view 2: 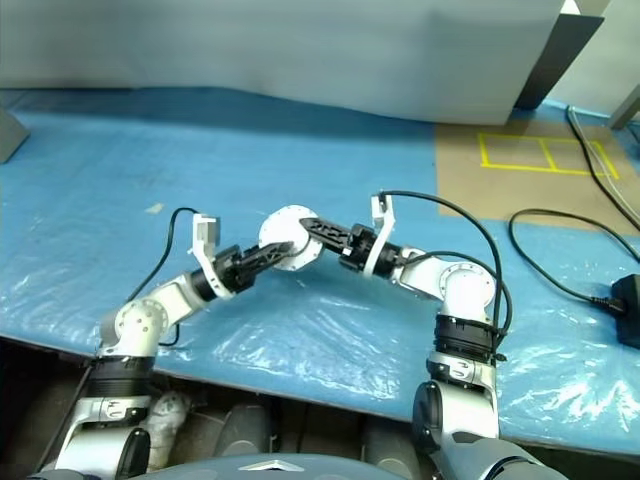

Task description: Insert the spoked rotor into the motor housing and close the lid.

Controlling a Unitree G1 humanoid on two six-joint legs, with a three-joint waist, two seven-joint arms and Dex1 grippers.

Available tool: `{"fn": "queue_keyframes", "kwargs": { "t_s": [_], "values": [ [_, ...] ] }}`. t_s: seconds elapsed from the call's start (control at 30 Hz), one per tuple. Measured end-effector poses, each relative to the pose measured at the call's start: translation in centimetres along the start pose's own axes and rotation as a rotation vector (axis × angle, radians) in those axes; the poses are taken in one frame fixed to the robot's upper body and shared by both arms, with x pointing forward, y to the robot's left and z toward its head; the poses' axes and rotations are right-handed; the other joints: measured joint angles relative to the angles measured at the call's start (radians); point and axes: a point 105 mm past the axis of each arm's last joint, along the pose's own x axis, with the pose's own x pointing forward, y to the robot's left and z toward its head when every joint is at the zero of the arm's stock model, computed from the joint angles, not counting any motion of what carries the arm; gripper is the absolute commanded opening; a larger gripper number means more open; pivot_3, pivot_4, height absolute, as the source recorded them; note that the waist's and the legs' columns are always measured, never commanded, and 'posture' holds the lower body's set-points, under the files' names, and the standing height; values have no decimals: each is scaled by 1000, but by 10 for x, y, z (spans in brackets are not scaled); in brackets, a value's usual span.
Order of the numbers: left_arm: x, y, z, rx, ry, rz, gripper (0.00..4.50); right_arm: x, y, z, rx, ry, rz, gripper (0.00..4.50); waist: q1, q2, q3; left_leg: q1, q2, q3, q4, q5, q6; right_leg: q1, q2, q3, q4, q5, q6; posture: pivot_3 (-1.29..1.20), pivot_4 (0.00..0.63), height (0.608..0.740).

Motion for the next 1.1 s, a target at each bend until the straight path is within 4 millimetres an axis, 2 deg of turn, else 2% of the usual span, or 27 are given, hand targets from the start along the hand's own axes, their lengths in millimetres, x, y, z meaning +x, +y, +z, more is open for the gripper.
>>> {"fn": "queue_keyframes", "kwargs": {
  "t_s": [0.27, 0.37, 0.47, 0.5, 0.83, 1.07, 1.1],
  "values": [
    [15, 2, -7, -144, -51, -7, 4482, 0, -2, 0, -3, 5, -24, 2312, 5, 0, 0, -1, 0, -1, 1, 0, 0, 0, 0, -1, 0, 0, 0, 0, 150, 740],
    [18, 6, -7, -193, -61, 5, 3863, -2, -5, 1, -4, 1, -44, 2312, 5, -1, 0, -1, 0, -1, 2, 0, 0, 0, 0, -1, 1, 0, 0, 0, 150, 740],
    [17, 6, -8, -222, -60, 9, 2935, -2, -3, 1, 9, -7, -27, 2312, 2, -1, 0, -1, 0, -1, 2, 0, 0, 0, 0, -1, 1, 0, 0, 0, 150, 740],
    [17, 5, -7, -230, -64, 5, 2800, -2, -3, 2, 13, -10, -21, 2312, 2, -1, 0, -1, 0, -1, 2, 0, 0, 0, 0, -1, 1, 0, 0, 0, 150, 740],
    [14, 8, -7, -258, -55, 36, 2748, 3, -7, 0, 66, -31, -46, 2312, 4, -1, 0, -1, 0, -2, 2, 0, 0, 0, 0, -1, 1, 0, 0, 0, 150, 740],
    [14, 3, 2, -324, -67, 24, 2631, 5, -4, 3, 60, -61, -35, 2312, 4, -1, 0, -2, -1, -2, 2, 0, 0, 0, 0, -1, 1, 0, 0, 0, 150, 740],
    [15, 3, 3, -323, -69, 28, 2630, 6, -4, 4, 57, -68, -36, 2657, 4, -1, 0, -2, -1, -2, 3, 0, 0, 0, 0, -1, 1, 0, 0, 0, 150, 740]
  ]
}}
